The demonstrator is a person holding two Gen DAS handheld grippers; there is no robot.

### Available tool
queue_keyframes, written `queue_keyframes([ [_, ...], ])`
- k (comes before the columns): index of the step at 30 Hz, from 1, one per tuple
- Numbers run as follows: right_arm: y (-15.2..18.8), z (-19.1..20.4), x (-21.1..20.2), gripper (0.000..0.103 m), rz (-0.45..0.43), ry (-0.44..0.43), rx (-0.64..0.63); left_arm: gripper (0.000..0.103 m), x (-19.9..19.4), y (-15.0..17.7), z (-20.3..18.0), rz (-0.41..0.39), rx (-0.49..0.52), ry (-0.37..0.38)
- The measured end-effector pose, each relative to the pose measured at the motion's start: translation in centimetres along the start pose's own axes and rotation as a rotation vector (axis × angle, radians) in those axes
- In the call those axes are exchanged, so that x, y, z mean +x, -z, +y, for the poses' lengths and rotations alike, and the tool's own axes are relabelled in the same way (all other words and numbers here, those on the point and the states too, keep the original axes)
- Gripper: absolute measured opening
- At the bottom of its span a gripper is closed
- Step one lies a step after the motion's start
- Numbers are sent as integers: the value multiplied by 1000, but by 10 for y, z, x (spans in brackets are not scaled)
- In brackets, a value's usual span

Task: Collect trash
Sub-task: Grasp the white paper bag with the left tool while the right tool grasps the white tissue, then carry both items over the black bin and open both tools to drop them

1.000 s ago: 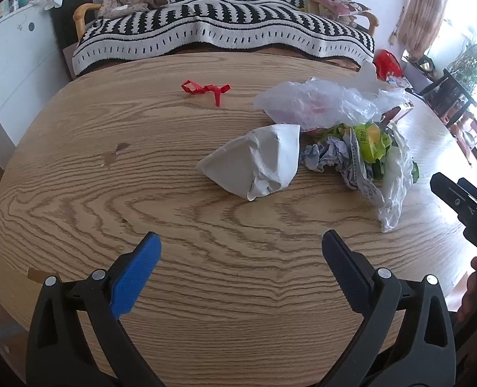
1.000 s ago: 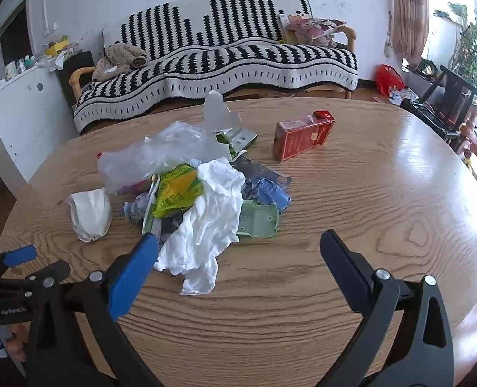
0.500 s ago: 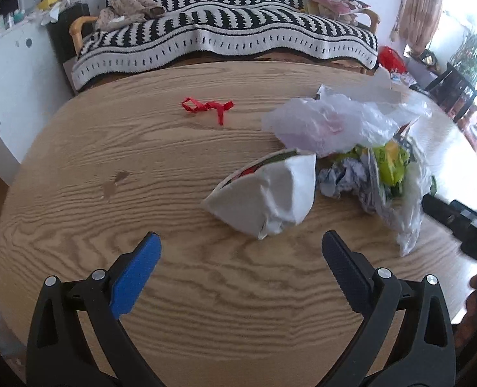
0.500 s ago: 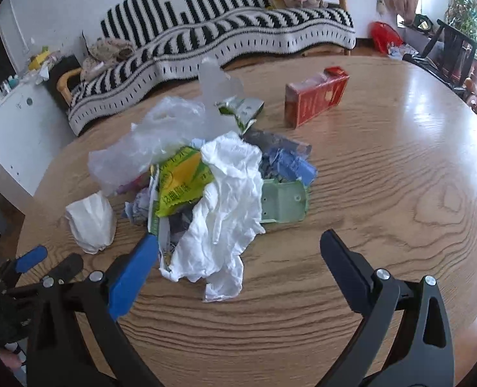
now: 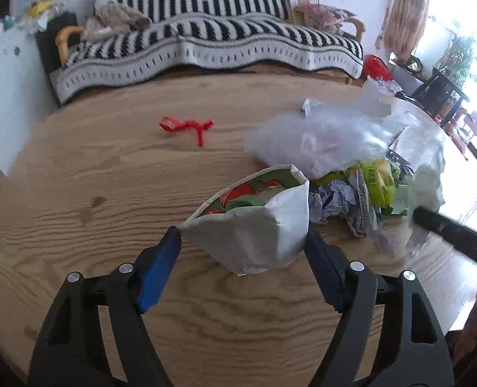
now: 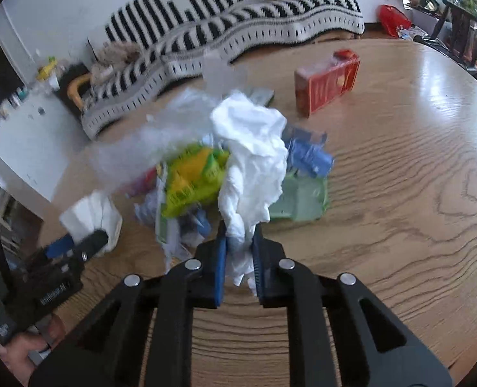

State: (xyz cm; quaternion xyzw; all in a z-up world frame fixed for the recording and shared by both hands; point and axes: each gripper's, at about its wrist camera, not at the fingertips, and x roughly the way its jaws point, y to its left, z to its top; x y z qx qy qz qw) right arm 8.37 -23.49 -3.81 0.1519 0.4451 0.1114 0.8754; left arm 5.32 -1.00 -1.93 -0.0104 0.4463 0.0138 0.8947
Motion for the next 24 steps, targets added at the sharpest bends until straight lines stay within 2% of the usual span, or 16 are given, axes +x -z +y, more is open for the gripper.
queue_keyframes([
  [6, -11, -7, -36, 14, -76, -8, -33, 75, -35, -13, 6, -76, 6, -75],
  [10, -12, -25, -88, 14, -141, -38, -32, 75, -72, -22, -14, -123, 19, -10],
  [15, -3, -70, -165, 14, -212, -21, -2, 75, -115, -14, -93, -150, 95, 159],
  [18, 20, -115, -214, 14, -234, 34, 31, 75, -122, 8, -155, -96, 174, 289],
  [20, 44, -154, -238, 14, -212, 90, 75, 75, -119, 32, -202, -29, 228, 385],
  [22, 70, -189, -245, 14, -163, 139, 121, 75, -102, 60, -245, 93, 276, 489],
  [24, 93, -223, -245, 14, -115, 163, 188, 75, -85, 86, -274, 180, 330, 529],
])
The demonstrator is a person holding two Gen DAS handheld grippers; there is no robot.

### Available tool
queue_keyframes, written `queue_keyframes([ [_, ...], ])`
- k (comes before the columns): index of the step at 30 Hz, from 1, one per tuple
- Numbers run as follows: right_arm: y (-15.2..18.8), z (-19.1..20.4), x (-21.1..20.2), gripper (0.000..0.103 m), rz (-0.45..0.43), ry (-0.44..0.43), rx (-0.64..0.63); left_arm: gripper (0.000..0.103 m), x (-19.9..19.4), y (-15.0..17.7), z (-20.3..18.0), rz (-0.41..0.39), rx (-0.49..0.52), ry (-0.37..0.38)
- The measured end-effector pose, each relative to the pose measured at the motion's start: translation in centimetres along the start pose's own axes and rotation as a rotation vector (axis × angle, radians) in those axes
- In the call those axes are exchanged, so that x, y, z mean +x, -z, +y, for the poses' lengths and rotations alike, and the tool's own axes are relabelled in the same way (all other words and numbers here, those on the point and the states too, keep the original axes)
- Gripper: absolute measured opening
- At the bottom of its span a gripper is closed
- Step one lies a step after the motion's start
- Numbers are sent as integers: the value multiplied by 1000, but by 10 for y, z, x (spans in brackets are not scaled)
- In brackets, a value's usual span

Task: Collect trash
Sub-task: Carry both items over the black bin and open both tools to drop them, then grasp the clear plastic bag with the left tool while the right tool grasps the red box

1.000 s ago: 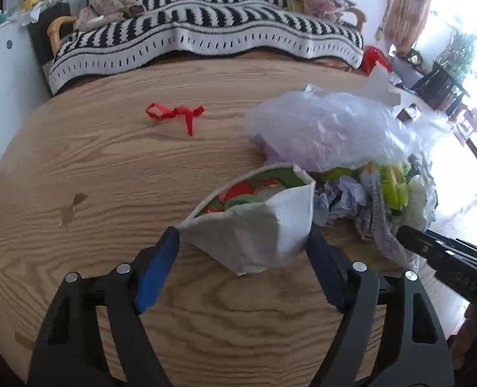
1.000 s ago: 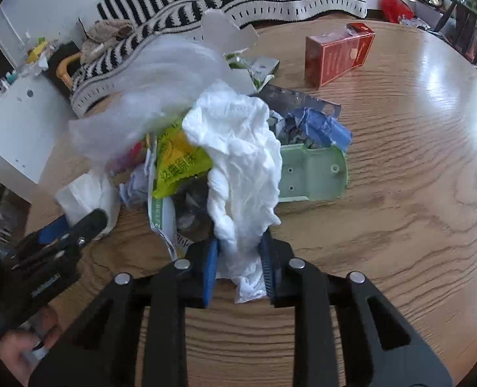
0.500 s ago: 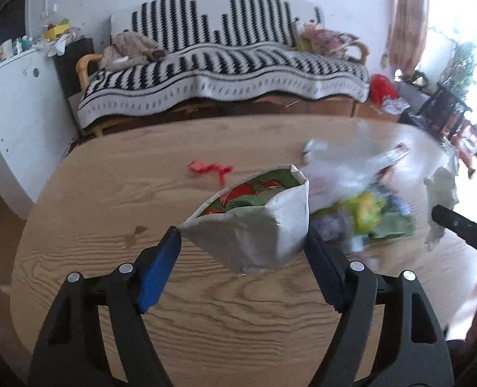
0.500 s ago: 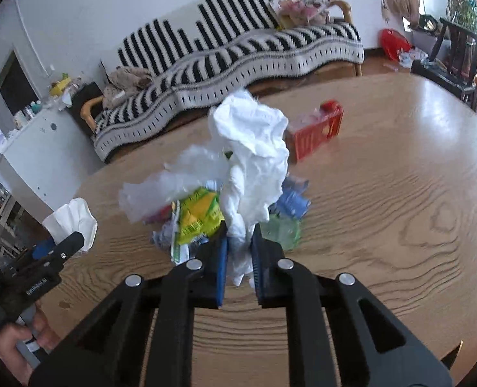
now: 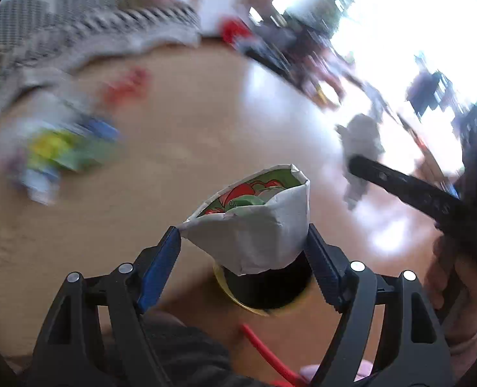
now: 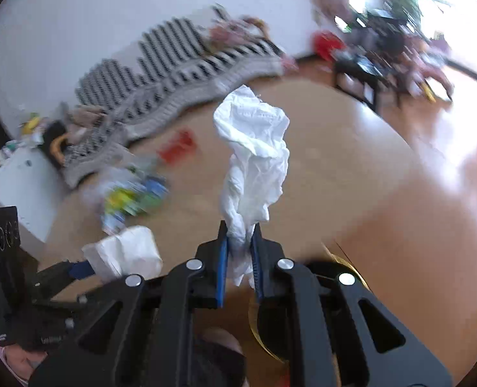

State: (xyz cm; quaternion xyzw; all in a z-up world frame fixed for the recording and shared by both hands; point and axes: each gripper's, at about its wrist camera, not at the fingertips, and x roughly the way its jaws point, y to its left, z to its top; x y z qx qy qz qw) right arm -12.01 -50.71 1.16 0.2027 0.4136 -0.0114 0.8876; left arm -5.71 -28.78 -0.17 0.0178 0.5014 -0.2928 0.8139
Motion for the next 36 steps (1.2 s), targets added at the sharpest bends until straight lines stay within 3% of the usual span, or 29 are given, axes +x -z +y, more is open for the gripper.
queue_keyframes([
  [4, 41, -71, 31, 14, 149, -9, 182, 75, 74, 21, -29, 145, 75, 5],
  [8, 70, -109, 70, 14, 282, -3, 280, 75, 139, 30, -13, 297, 46, 16],
  [10, 79, -118, 79, 14, 306, 3, 293, 75, 149, 28, -7, 310, 31, 28],
  [14, 87, -127, 87, 14, 330, 21, 297, 75, 158, 25, 5, 329, 99, -8],
  [19, 83, -124, 91, 16, 331, 34, 290, 78, 131, 36, -15, 283, 126, -45],
  [20, 80, -126, 91, 30, 328, 43, 289, 88, 125, 38, -18, 278, 132, -49],
  [21, 78, -128, 90, 66, 318, 44, 294, 97, 118, 39, -21, 278, 136, -48],
  [23, 73, -131, 84, 97, 279, 43, 312, 97, 111, 38, -26, 260, 145, -35],
  [26, 66, -130, 77, 97, 251, 6, 333, 97, 101, 34, -30, 247, 134, -15],
  [30, 55, -123, 55, 97, 135, -17, 324, 97, 68, 27, -14, 197, 88, 41],
  [33, 43, -100, 42, 97, 33, 38, 165, 97, 19, 17, 5, 54, 41, -6],
  [36, 34, -75, 36, 97, -31, 44, 45, 97, -38, 7, 63, -81, -52, -109],
])
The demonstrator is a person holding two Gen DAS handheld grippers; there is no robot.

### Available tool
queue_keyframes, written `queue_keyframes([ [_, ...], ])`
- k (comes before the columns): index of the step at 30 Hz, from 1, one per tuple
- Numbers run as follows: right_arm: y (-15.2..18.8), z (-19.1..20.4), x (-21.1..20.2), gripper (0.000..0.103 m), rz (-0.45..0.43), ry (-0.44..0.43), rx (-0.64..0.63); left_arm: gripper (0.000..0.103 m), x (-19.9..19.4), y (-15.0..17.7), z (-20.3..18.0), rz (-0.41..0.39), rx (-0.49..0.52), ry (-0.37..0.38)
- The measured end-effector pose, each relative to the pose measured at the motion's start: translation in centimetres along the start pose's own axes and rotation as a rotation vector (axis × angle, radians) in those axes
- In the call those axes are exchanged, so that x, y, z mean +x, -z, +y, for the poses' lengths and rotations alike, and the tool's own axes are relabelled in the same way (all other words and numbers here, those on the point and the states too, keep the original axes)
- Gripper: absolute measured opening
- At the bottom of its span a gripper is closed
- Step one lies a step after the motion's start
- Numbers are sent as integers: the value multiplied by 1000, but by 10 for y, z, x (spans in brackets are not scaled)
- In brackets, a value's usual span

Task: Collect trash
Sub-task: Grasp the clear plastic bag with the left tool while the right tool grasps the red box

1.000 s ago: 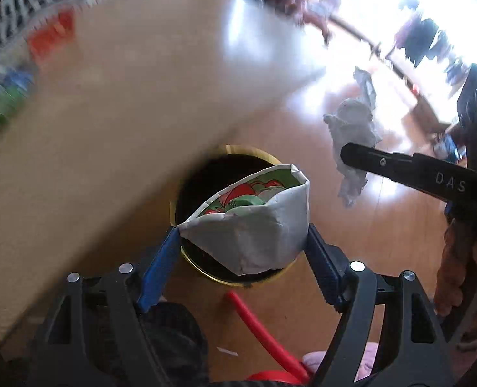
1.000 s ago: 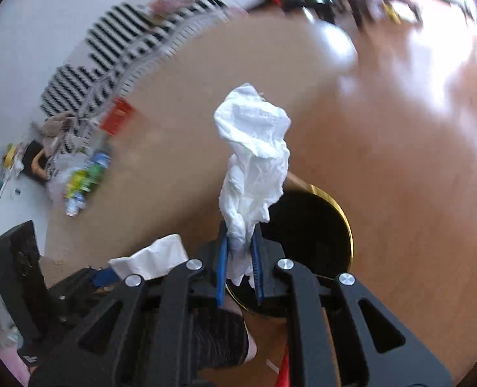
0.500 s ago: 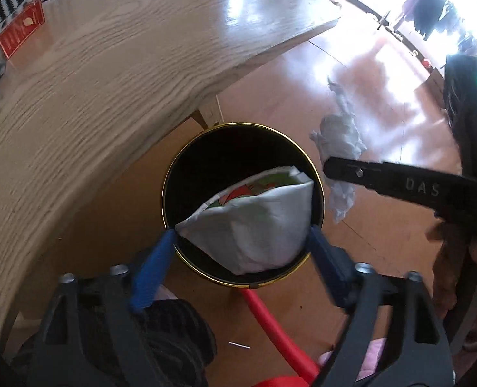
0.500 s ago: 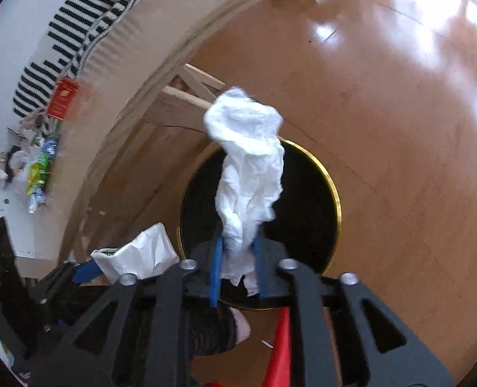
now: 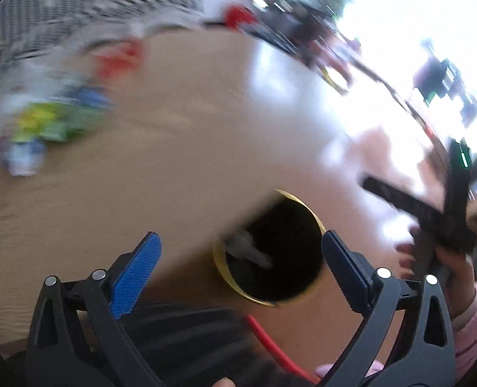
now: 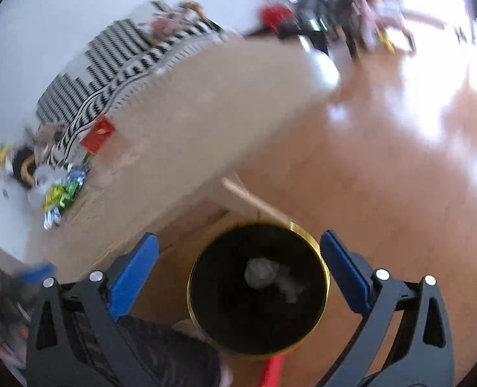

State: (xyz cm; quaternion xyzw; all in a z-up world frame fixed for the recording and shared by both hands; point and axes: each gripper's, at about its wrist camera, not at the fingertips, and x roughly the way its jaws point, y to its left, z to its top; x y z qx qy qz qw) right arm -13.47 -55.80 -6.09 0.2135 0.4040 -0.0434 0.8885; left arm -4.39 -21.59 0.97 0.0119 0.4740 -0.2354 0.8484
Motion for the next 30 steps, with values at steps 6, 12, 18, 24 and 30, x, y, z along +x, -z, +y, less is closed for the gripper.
queue_keyframes([
  [6, -44, 76, 19, 97, -47, -76, -155, 97, -43, -33, 110, -95, -151, -258],
  [12, -104, 159, 51, 97, -42, -159, -190, 97, -58, -64, 180, -80, -163, -374],
  [18, -157, 245, 120, 97, 10, -160, -64, 97, -9, -91, 194, -14, -123, -349],
  [24, -192, 316, 218, 97, 121, -90, 20, 97, 25, -113, 212, 15, -105, -331],
  [30, -193, 344, 289, 80, 185, -9, 10, 95, 41, -118, 237, 11, -137, -229],
])
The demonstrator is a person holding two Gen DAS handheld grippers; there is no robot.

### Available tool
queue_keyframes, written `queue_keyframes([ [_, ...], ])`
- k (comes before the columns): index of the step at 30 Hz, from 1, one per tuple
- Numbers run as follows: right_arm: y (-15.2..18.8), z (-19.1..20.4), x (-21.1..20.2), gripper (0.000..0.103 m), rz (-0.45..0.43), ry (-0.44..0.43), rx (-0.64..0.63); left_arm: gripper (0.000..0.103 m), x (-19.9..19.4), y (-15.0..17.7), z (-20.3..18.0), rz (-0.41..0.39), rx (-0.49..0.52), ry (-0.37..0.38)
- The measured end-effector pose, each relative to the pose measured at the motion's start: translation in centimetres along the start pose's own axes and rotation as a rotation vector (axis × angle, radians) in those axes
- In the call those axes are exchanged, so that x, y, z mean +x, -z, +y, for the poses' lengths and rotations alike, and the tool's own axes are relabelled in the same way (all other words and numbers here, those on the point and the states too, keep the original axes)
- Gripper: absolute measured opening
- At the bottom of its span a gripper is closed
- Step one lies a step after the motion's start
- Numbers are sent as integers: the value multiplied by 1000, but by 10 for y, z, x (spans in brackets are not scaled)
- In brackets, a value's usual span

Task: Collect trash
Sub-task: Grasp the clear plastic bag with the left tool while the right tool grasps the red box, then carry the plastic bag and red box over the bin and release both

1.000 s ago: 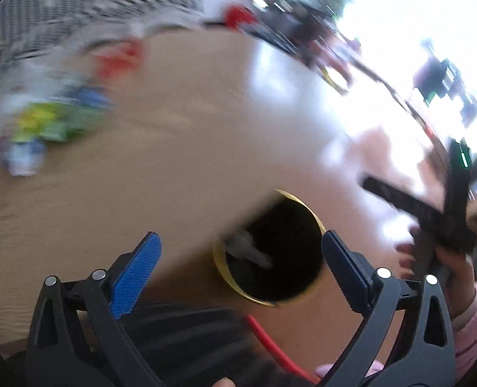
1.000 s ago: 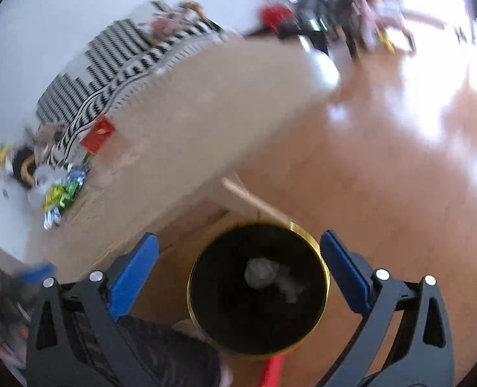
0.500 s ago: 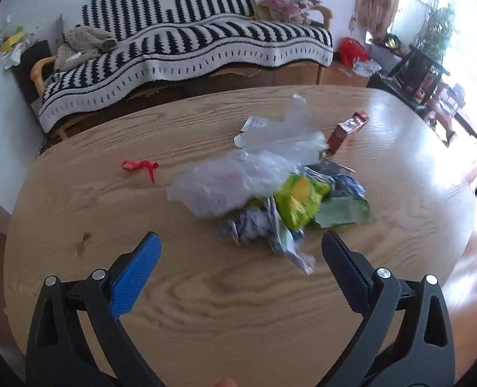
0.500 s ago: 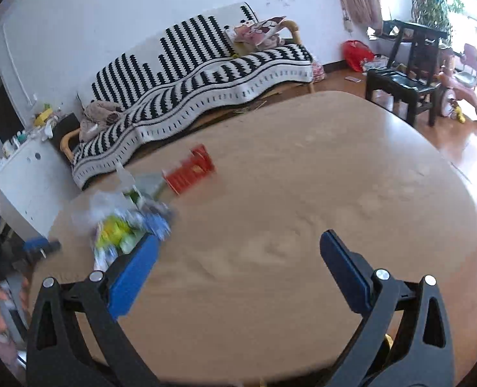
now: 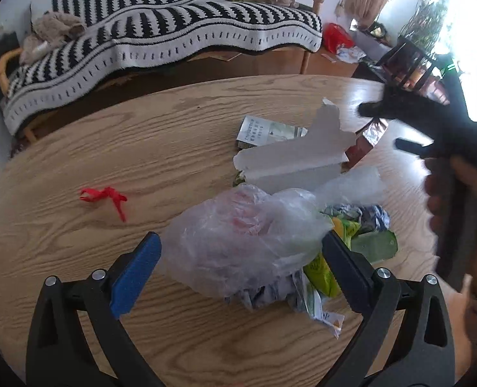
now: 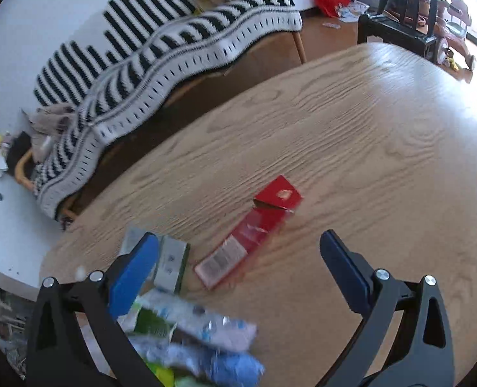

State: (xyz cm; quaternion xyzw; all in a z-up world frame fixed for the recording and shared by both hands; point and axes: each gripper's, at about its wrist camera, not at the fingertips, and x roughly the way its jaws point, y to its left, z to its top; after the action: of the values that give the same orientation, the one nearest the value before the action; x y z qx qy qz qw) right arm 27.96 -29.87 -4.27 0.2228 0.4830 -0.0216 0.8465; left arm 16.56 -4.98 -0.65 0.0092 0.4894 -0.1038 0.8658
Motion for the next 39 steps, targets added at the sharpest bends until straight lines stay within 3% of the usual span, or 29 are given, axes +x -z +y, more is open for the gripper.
queue_keyframes([
  [1, 1, -1, 6, 64, 14, 21, -10, 91, 1, 0, 3, -8, -4, 12],
  [2, 4, -3, 7, 40, 15, 19, -18, 71, 2, 0, 6, -15, -12, 28],
  [3, 7, -4, 8, 24, 11, -3, -32, 57, 3, 1, 8, -20, -22, 40],
  [4, 10, -7, 6, 21, 9, -13, -47, 24, 2, 1, 12, -27, -36, 47],
  [6, 13, -10, -1, 21, -7, -25, -63, 5, -4, 1, 19, -46, -74, 66],
  [9, 12, -15, -15, 21, -32, -32, -80, 2, -16, 1, 24, -73, -112, 79],
  [16, 12, -21, -58, 21, -92, -50, -104, 1, -53, 4, 12, -139, -127, 31],
  [28, 34, -44, -127, 21, -149, -63, -143, 1, -94, 10, -8, -156, -115, 13],
  [35, 61, -98, -197, 21, -237, -62, -166, 1, -120, 15, -57, -187, -49, 58],
  [39, 84, -136, -242, 21, -310, 2, -192, 1, -128, 26, -102, -192, 9, 115],
])
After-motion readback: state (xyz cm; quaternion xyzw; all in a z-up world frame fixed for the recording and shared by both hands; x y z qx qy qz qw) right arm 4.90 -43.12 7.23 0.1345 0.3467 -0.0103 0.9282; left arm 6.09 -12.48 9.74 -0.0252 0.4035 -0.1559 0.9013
